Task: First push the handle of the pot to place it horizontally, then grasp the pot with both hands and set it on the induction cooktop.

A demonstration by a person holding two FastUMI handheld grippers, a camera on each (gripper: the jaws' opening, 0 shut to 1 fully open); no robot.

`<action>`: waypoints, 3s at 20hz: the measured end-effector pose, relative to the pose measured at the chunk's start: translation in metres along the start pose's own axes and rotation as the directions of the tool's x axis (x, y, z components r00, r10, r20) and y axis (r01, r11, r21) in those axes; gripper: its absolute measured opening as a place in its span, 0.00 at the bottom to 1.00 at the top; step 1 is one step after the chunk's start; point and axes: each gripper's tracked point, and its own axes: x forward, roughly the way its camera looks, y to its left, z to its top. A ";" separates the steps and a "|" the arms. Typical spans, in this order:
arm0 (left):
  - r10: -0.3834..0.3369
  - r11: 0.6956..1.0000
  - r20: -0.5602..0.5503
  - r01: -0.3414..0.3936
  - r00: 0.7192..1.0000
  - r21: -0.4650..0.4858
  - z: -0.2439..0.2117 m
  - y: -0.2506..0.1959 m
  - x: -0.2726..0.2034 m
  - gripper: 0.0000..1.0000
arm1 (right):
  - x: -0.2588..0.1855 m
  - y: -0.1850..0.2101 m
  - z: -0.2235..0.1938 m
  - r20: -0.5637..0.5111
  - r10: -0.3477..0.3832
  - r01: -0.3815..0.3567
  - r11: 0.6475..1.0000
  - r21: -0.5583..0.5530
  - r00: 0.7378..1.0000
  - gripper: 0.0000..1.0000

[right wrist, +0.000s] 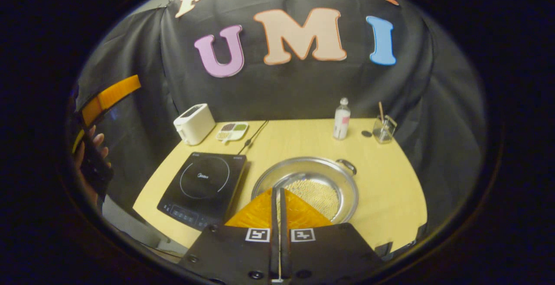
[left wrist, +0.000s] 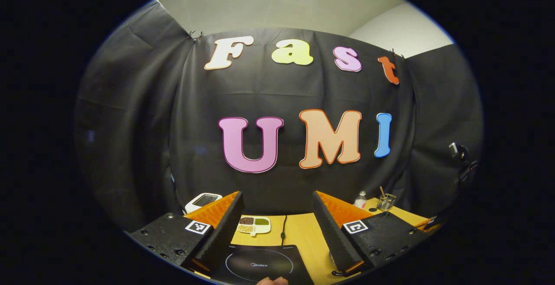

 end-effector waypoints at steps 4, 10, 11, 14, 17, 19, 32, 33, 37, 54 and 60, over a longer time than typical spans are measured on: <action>0.042 0.999 -0.018 -0.043 0.999 -0.005 -0.016 0.020 -0.009 0.95 | 0.019 0.002 -0.050 -0.154 0.015 -0.008 0.999 0.041 0.988 0.03; 0.106 0.994 -0.060 -0.108 0.993 -0.021 -0.035 0.048 -0.024 0.95 | 0.042 0.013 -0.104 -0.317 0.021 -0.016 1.000 0.018 0.948 0.03; 0.116 0.993 -0.061 -0.117 0.991 -0.021 -0.036 0.052 -0.027 0.95 | 0.047 0.014 -0.108 -0.327 0.015 -0.017 1.000 -0.002 0.945 0.03; 0.140 0.990 -0.067 -0.142 0.988 -0.016 -0.040 0.063 -0.030 0.95 | 0.052 0.018 -0.126 -0.371 0.004 -0.028 0.998 -0.059 0.929 0.03; 0.162 0.986 -0.074 -0.164 0.984 -0.012 -0.042 0.073 -0.035 0.95 | 0.061 0.020 -0.141 -0.399 -0.014 -0.023 0.996 -0.089 0.917 0.03; 0.176 0.984 -0.081 -0.177 0.981 -0.011 -0.045 0.079 -0.040 0.95 | 0.064 0.017 -0.149 -0.415 -0.044 -0.011 0.992 -0.128 0.909 0.03; 0.243 0.970 -0.091 -0.240 0.966 0.042 -0.044 0.112 -0.064 0.95 | 0.093 0.037 -0.156 -0.419 -0.055 -0.001 0.991 -0.131 0.906 0.03; 0.247 0.969 -0.094 -0.244 0.964 0.044 -0.045 0.112 -0.064 0.95 | 0.096 0.040 -0.155 -0.419 -0.052 -0.004 0.991 -0.131 0.906 0.03; 0.270 0.963 -0.109 -0.266 0.957 0.053 -0.049 0.117 -0.067 0.95 | 0.110 0.051 -0.146 -0.411 -0.038 -0.010 0.993 -0.115 0.911 0.03; 0.414 0.910 -0.136 -0.406 0.900 0.081 -0.049 0.154 -0.116 0.95 | 0.164 0.081 -0.108 -0.397 -0.002 0.000 1.000 -0.006 0.918 0.03; 0.346 0.938 -0.155 -0.344 0.925 0.040 -0.058 0.131 -0.097 0.95 | 0.149 0.082 -0.092 -0.364 0.048 -0.022 0.997 0.075 0.930 0.03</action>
